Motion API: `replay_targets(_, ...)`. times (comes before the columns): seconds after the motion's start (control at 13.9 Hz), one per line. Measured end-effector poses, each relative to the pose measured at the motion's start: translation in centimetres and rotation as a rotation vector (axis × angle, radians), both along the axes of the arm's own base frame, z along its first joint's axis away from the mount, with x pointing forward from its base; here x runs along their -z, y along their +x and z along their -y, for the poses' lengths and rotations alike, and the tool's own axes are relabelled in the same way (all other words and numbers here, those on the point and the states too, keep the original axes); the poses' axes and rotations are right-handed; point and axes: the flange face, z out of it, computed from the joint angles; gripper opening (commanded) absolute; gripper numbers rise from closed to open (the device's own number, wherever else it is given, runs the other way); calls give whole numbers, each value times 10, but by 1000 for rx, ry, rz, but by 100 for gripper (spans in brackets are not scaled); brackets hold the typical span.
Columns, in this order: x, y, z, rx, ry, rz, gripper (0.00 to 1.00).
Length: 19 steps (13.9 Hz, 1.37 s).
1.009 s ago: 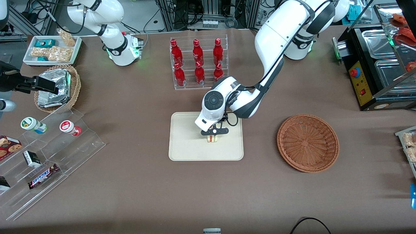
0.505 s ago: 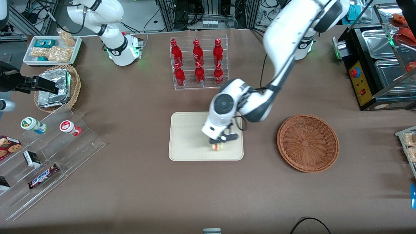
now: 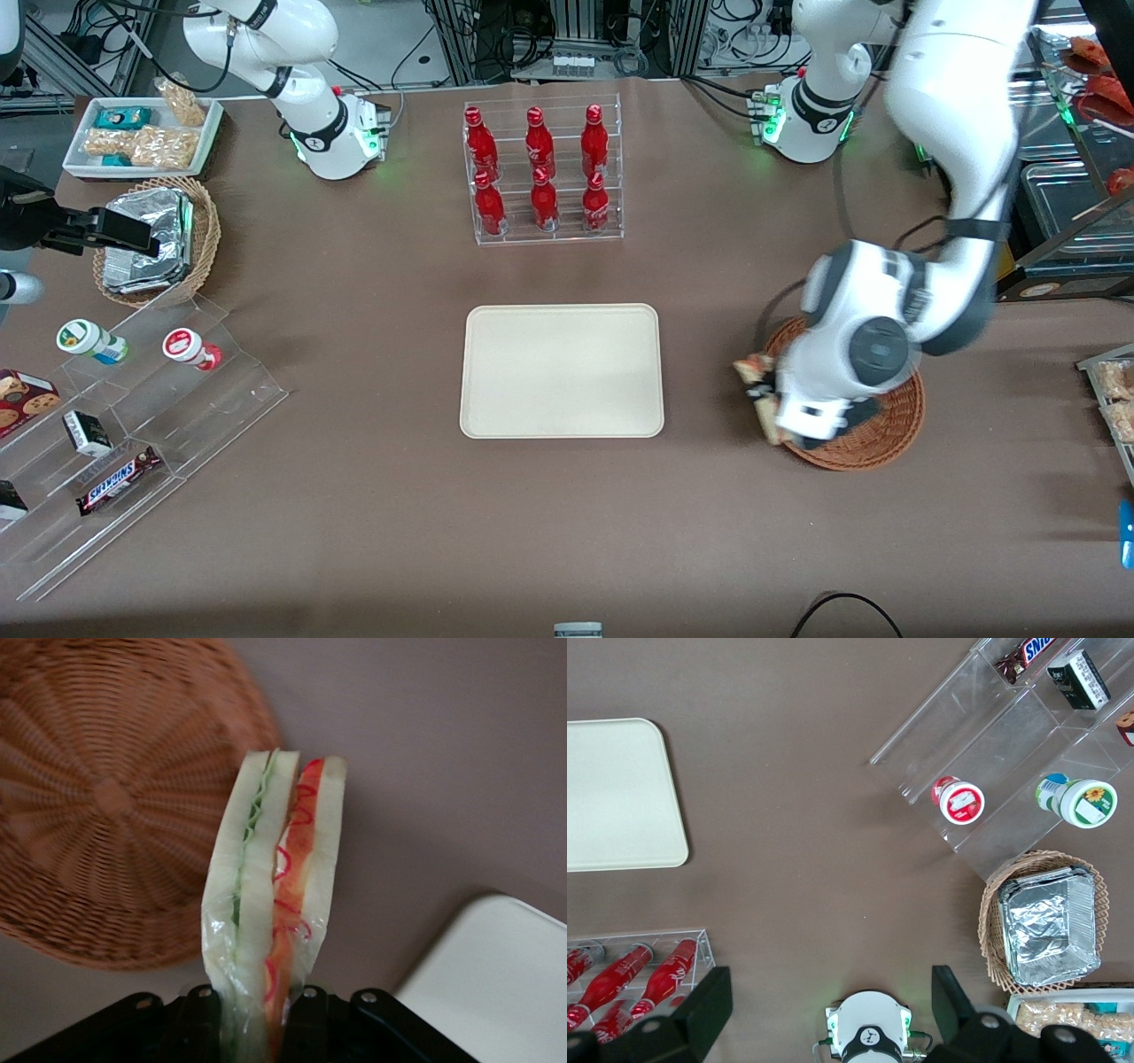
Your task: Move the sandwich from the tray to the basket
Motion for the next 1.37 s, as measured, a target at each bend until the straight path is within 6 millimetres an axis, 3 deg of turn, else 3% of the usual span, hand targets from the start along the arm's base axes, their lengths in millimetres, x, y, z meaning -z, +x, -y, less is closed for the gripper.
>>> replay_targets(0.29, 34, -3, -86, -109, 3, -27, 9)
replay_targets(0.5, 46, -7, -116, -155, 2, -19, 16)
replay_targets(0.58, 51, -8, -124, -168, 3, -17, 27)
replay_targets(0.72, 58, -12, -135, -185, 5, -27, 72)
replay_targets(0.86, 64, -16, -137, -188, 8, -42, 100)
replay_targets(1.15, 65, -23, -133, -180, 11, -68, 100)
replay_targets(1.37, 27, -24, -132, -174, 21, -60, 100)
